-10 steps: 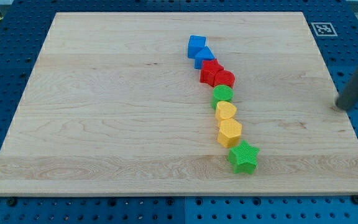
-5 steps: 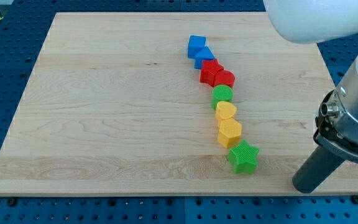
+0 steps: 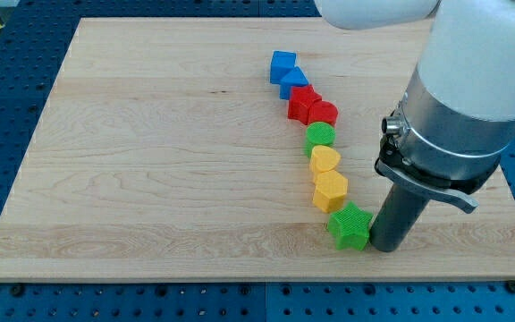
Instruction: Move the green star towards the top left side of the board
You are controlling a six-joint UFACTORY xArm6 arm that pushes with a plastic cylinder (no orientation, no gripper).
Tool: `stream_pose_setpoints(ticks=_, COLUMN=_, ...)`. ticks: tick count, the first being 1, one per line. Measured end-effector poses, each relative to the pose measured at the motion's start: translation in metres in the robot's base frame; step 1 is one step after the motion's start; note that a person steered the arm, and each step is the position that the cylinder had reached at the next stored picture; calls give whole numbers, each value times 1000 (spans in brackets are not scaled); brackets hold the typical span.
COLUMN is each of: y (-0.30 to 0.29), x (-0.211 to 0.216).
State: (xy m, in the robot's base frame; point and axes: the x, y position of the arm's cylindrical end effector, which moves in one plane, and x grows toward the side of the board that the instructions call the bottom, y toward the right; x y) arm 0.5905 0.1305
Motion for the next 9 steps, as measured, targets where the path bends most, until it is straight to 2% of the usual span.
stream_pose_setpoints(ticks=2, y=-65, x=-2)
stream_pose_setpoints(ticks=5, y=-128, x=-17)
stream_pose_setpoints(ticks=9, y=-183, x=-85)
